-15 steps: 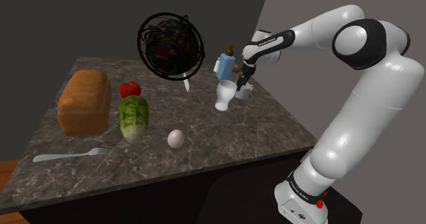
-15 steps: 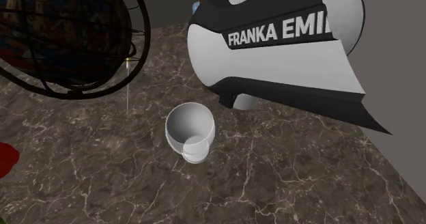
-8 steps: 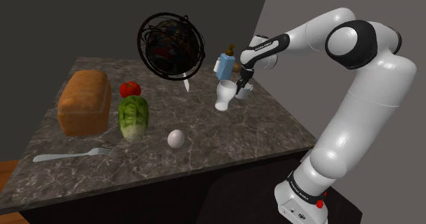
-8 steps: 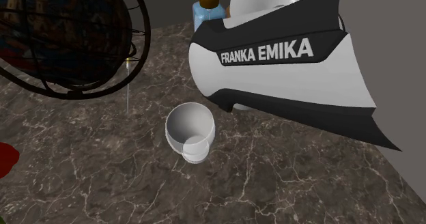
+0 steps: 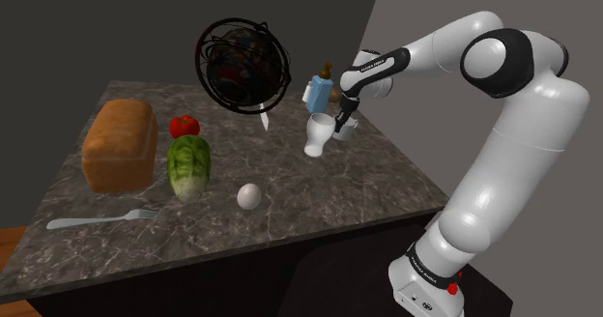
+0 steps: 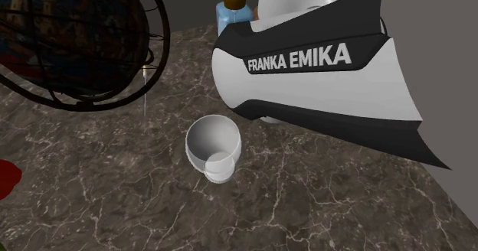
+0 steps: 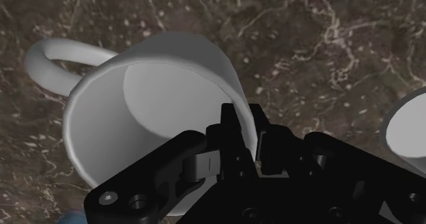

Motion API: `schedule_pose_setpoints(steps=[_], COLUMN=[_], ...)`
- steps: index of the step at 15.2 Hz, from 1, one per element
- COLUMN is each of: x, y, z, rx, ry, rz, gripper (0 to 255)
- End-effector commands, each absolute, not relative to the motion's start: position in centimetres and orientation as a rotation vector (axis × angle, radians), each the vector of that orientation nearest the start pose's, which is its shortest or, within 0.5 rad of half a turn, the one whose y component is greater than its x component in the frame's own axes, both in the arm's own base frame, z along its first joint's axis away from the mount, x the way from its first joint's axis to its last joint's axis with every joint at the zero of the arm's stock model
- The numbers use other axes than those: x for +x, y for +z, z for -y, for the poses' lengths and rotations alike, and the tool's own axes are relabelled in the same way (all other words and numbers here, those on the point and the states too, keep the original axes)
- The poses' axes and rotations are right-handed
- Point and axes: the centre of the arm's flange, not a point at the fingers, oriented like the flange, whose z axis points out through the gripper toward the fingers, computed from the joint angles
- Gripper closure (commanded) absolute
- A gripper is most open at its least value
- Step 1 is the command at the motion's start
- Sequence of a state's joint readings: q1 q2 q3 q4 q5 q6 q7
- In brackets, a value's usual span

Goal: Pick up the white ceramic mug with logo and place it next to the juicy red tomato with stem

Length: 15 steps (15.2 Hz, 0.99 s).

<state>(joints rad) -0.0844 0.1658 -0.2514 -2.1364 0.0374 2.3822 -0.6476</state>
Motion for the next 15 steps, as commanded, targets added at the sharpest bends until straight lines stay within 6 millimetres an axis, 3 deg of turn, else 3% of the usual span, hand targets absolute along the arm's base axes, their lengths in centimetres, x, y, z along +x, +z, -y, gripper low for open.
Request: schedule_pose_setpoints(steps=[1,6,15], x=[54.0,54.0,54.0], y=[33.9,33.9,38.7], z=[18.6,18.6,18.6], rx=[-3.159,-3.159,-3.159], ry=[-0.11,-0.11,-0.11], rz=[0.463,0.463,0.463], gripper=[255,255,255])
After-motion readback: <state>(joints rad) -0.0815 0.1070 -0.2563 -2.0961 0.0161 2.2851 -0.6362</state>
